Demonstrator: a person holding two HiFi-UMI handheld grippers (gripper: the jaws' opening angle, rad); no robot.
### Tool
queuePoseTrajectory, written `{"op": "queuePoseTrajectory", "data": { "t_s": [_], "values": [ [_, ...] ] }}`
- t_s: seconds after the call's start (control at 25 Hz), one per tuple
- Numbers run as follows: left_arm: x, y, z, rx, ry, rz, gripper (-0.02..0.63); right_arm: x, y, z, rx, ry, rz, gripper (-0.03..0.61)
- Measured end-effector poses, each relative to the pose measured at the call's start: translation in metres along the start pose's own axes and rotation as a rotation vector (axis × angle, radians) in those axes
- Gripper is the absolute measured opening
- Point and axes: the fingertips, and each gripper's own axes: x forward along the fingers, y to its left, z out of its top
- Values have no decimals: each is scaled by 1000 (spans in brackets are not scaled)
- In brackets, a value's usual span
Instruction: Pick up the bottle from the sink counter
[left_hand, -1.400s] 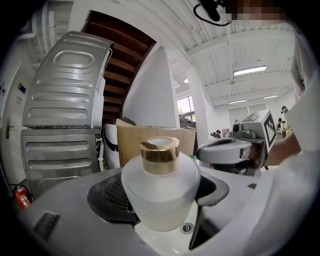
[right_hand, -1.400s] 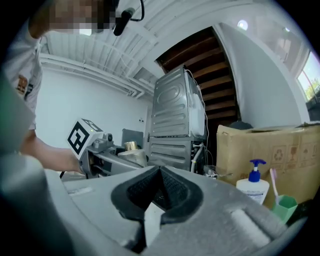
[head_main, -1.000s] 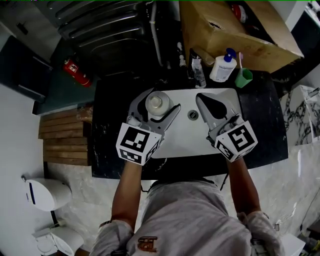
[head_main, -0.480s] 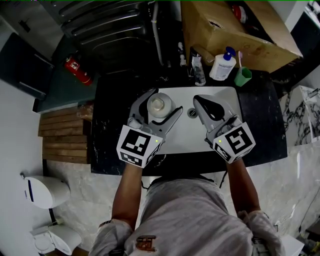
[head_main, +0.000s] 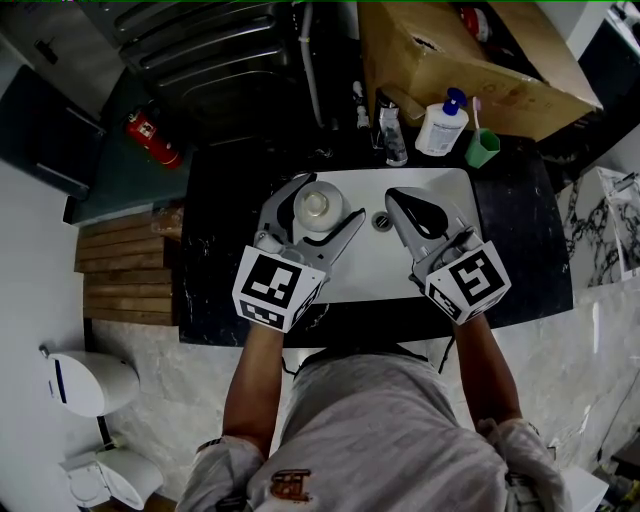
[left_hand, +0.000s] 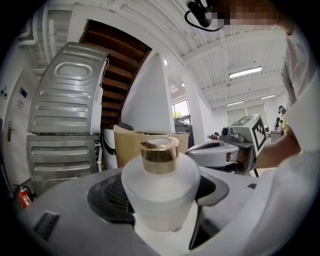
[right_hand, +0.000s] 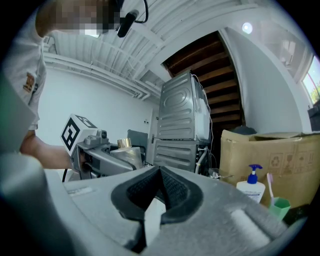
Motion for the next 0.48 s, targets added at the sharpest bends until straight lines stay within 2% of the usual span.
{"op": "queuePoseTrajectory", "data": {
  "t_s": [0.48],
  "values": [
    [0, -1, 1, 2, -1, 5, 333, -2, 0, 0, 0, 0, -3, 0]
  ]
}}
